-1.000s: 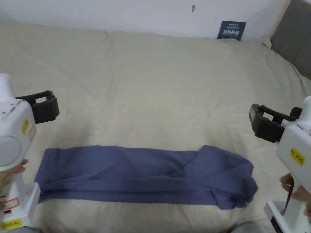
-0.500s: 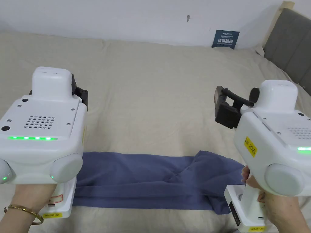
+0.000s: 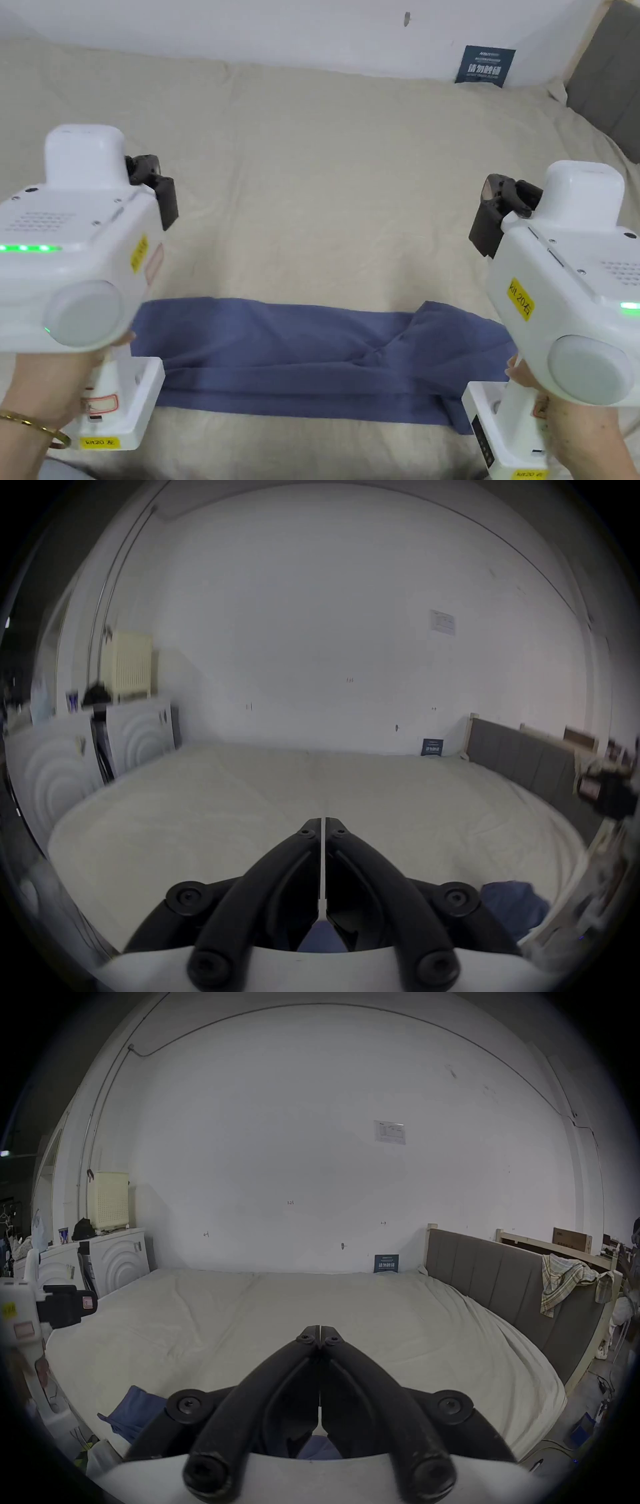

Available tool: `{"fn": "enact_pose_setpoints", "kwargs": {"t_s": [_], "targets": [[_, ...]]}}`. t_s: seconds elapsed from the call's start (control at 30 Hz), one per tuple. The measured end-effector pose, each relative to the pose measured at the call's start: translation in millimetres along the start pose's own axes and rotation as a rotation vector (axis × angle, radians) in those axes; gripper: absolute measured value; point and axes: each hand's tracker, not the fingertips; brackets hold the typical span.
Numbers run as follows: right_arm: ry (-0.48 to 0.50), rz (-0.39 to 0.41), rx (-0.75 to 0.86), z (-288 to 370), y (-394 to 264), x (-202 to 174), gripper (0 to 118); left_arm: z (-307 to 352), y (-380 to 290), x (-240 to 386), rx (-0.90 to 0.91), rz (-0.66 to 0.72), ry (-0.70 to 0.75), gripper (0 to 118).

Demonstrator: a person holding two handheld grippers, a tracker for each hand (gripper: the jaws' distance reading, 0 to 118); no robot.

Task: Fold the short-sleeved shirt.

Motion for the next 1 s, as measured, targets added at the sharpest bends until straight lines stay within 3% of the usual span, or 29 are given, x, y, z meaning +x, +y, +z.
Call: {"fn": "enact_pose_setpoints", "kwargs": {"t_s": [0.03,0.07,0.13,0.17,0.27,0.47,0.73,0.83,0.9,1.0], "targets": [[0.000,0.004,-0.004,-0.8,-0.3,0.9,0,-4.0,0.8,-14.9,-0.031,0.061,-0.017,11],[-0.002,0.008,-0.010,-1.4,-0.7,0.6,0,-7.8,2.1,-29.5,-0.075,0.115,-0.033,34],[-0.003,0.009,-0.024,-4.4,-2.0,2.3,0,-19.6,-2.3,-65.1,-0.187,0.230,-0.093,109],[-0.001,0.008,-0.033,-5.9,-2.6,3.4,0,-26.9,-7.5,-81.1,-0.254,0.276,-0.107,117],[-0.002,0.002,-0.058,-11.2,-6.4,5.6,0,-42.5,-36.4,-141.3,-0.398,0.405,-0.153,117],[-0.024,-0.009,-0.090,-17.8,-9.8,4.4,0,-54.8,-109.9,-198.2,-0.634,0.596,-0.095,118],[-0.053,0.008,-0.140,-23.0,-12.5,-0.3,0,-63.3,-171.3,-212.3,-0.730,0.749,-0.232,113],[-0.073,0.009,-0.156,-24.0,-15.4,0.4,0,-58.3,-170.7,-198.3,-0.659,0.748,-0.243,112],[-0.081,0.006,-0.166,-24.9,-17.8,2.9,0,-61.7,-172.3,-194.3,-0.641,0.781,-0.310,101],[-0.080,-0.006,-0.176,-26.1,-19.0,2.4,0,-72.4,-178.0,-193.1,-0.673,0.835,-0.271,59]]}}
